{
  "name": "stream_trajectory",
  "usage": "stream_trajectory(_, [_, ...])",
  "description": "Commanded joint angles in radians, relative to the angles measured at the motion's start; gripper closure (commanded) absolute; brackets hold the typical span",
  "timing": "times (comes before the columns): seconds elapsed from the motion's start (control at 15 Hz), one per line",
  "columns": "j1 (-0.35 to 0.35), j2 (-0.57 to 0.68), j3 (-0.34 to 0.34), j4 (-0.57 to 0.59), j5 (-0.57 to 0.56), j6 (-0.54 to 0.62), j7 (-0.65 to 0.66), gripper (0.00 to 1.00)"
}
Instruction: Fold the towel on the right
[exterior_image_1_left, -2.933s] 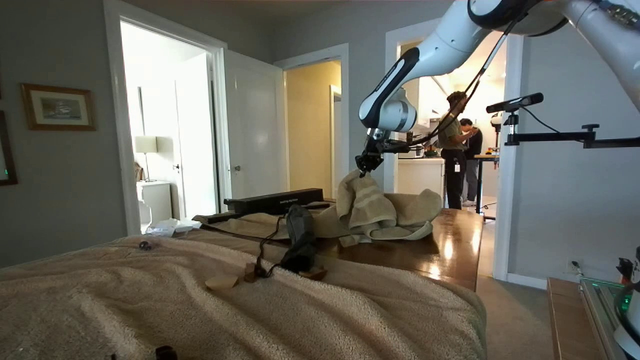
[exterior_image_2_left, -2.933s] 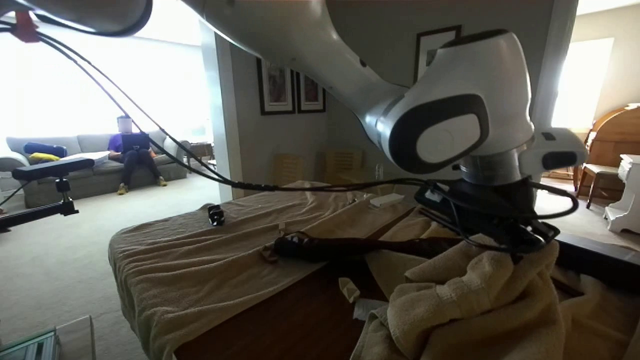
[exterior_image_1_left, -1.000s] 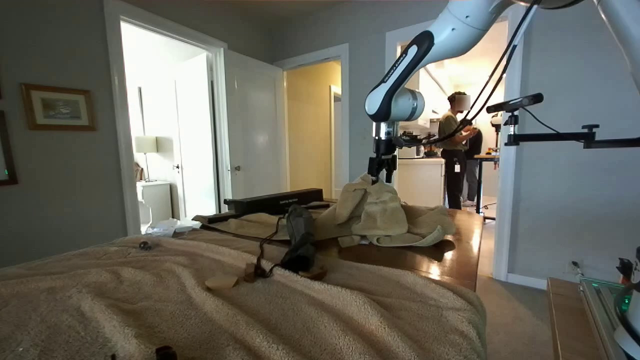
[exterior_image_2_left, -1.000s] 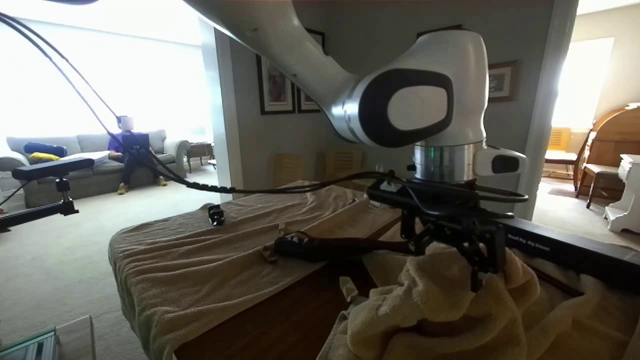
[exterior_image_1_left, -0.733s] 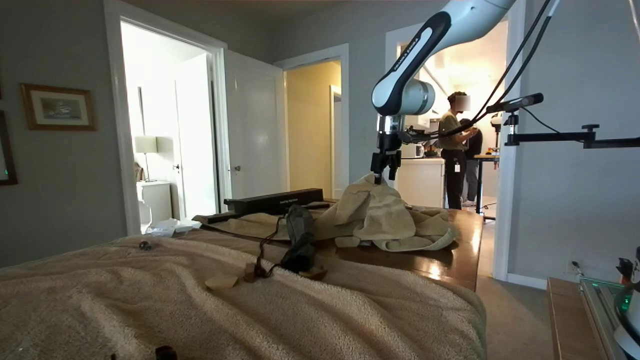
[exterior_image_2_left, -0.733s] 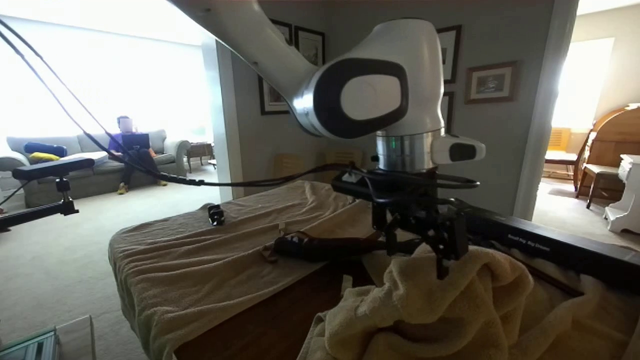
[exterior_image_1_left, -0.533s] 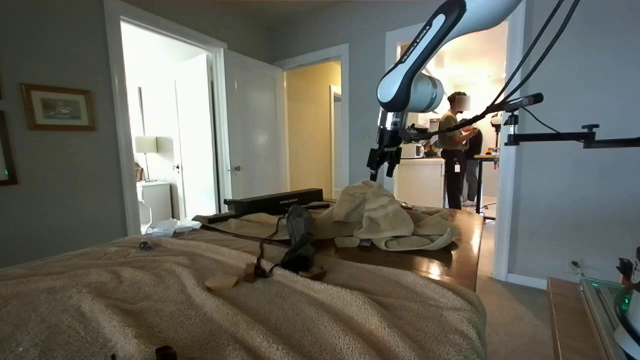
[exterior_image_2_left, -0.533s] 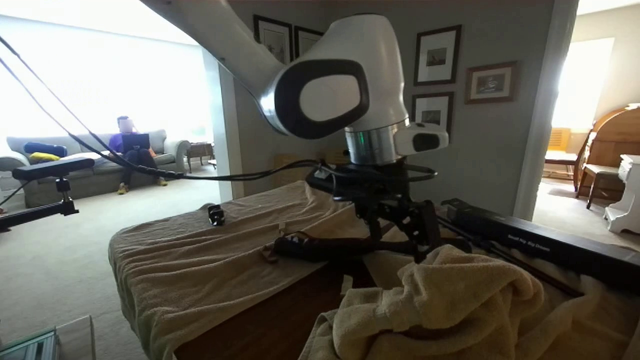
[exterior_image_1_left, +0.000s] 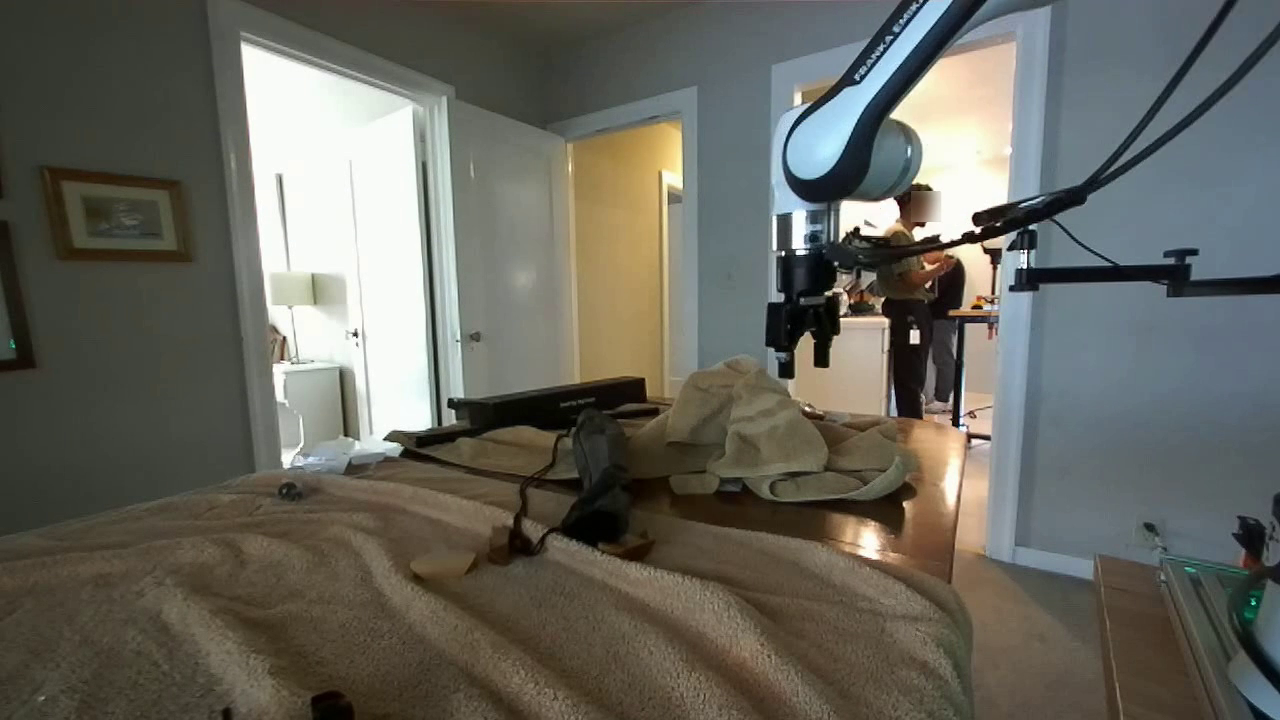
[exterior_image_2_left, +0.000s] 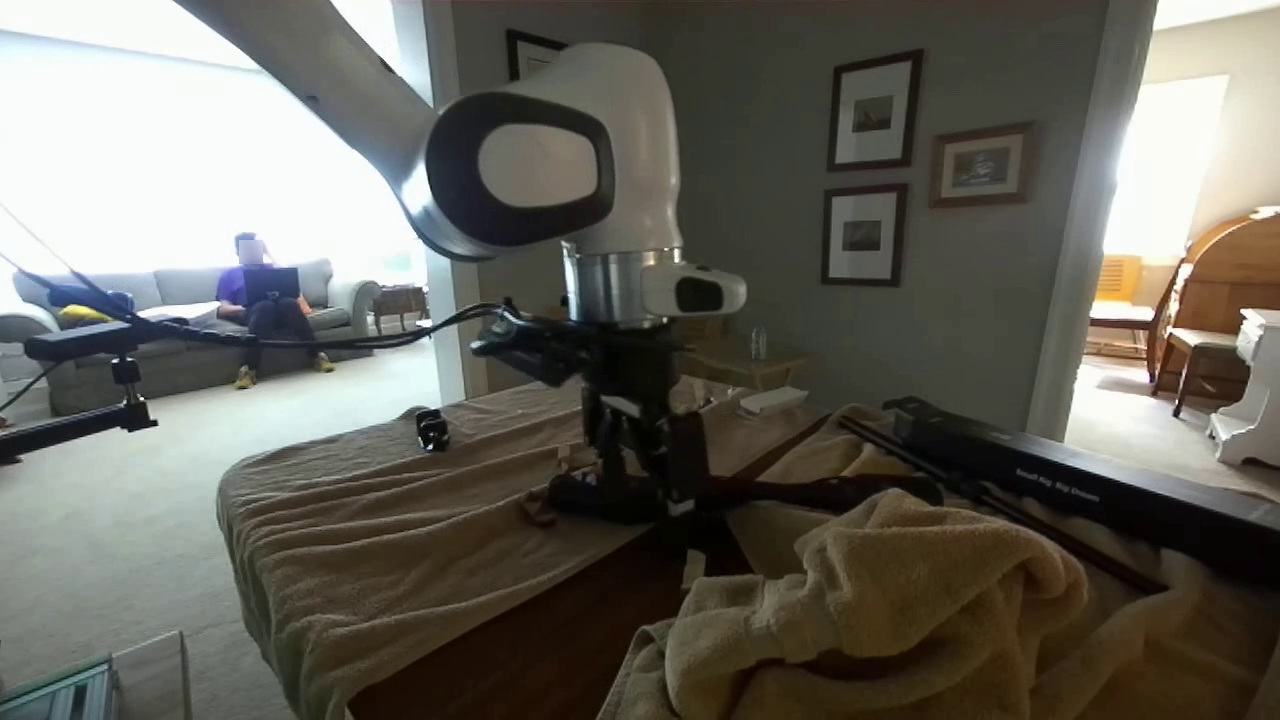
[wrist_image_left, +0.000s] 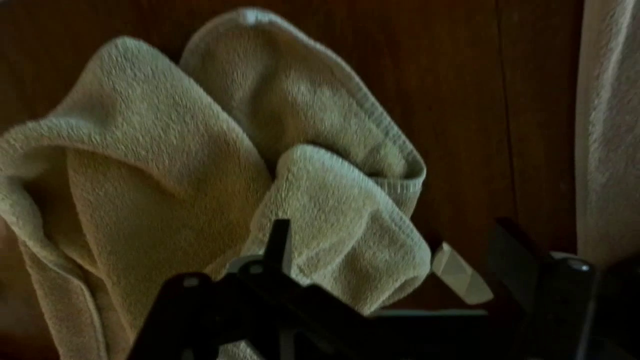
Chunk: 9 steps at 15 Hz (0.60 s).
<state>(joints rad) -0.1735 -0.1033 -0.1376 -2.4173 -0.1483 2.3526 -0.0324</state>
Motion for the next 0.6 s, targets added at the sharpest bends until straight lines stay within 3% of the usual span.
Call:
stream_trajectory(0.0, [0.011, -0.218, 0.046, -0.128, -0.117, -0.167, 0.134, 0.0])
stream_trajectory(0.2, [0.025, -0.366, 0.101, -0.211, -0.119, -0.224, 0.192, 0.0])
stream_trajectory(0.27, [0.017, -0.231, 0.074, -0.122, -0.09, -0.2, 0.138, 0.0])
stream_trajectory(0.53, [0.023, -0.34, 0.102, -0.191, -0.089, -0.217, 0.164, 0.0])
